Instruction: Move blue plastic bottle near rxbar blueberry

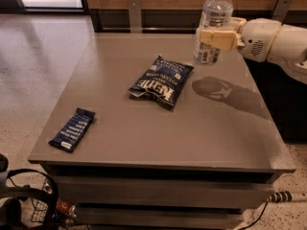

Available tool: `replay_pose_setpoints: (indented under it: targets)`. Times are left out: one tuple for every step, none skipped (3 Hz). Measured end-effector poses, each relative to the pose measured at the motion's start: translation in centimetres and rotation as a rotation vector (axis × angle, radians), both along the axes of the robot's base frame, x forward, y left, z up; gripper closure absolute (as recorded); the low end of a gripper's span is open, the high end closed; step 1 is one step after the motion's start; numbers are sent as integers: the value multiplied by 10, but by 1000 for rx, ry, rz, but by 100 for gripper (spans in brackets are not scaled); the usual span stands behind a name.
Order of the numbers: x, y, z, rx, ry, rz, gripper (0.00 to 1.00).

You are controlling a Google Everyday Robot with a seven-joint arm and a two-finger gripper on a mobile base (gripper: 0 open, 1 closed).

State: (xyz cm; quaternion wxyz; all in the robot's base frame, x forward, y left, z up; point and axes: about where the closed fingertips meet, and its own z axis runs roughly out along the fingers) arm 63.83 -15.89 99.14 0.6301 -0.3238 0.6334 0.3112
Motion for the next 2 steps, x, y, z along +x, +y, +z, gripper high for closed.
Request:
replay_pose_setpoints:
  targets:
    - [-36,35,-2,-4,16,61,100]
    - [-71,69,-3,14,20,154,100]
